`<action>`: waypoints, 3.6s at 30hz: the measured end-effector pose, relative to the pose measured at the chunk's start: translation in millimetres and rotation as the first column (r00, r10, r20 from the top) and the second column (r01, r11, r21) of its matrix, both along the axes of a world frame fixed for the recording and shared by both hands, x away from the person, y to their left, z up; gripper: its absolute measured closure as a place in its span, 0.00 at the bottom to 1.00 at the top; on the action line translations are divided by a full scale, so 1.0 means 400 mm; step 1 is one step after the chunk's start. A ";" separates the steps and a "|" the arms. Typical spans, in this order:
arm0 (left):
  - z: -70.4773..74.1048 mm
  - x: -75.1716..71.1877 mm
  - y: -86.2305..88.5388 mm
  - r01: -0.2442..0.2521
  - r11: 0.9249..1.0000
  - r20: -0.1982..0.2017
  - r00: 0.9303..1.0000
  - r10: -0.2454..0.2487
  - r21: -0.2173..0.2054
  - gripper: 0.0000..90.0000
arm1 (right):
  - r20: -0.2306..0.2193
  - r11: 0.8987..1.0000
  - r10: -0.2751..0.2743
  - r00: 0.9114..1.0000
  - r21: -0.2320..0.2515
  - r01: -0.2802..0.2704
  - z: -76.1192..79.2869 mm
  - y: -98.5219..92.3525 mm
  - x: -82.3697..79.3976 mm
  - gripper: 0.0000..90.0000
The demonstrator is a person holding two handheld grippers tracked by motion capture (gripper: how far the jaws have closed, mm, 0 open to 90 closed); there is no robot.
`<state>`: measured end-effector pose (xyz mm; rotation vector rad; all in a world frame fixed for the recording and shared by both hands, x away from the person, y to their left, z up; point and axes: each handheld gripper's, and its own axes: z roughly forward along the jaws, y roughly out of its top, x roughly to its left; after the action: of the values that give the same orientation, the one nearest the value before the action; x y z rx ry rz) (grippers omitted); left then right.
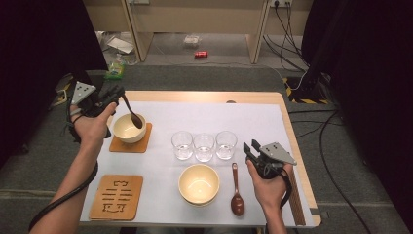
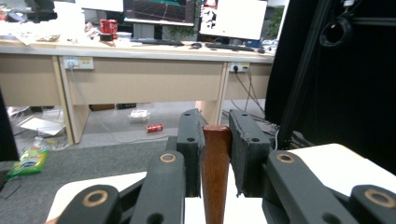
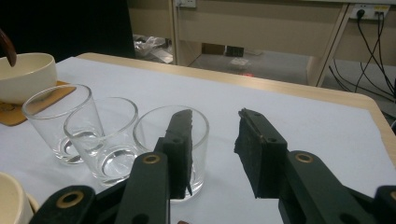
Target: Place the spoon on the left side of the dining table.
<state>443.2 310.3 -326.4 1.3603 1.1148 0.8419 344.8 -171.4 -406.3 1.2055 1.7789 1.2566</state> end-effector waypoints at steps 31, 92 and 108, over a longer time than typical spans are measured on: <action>-0.121 0.083 0.034 -0.077 0.996 -0.158 0.984 0.081 0.032 0.83 | -0.005 1.000 0.001 1.000 0.002 -0.001 -0.004 -0.001 0.002 0.72; -0.218 0.215 0.129 -0.189 0.981 -0.330 0.924 0.191 0.037 0.70 | -0.032 1.000 -0.003 0.999 0.011 0.003 -0.020 -0.015 0.011 0.71; -0.178 0.066 0.082 -0.033 0.999 -0.243 0.969 0.036 0.015 0.52 | -0.094 0.999 -0.030 0.995 0.009 0.031 -0.018 -0.035 0.026 0.68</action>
<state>469.5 343.1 -397.5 1.4856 1.3277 0.7192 355.1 -185.5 -413.6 1.3124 1.8159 1.2115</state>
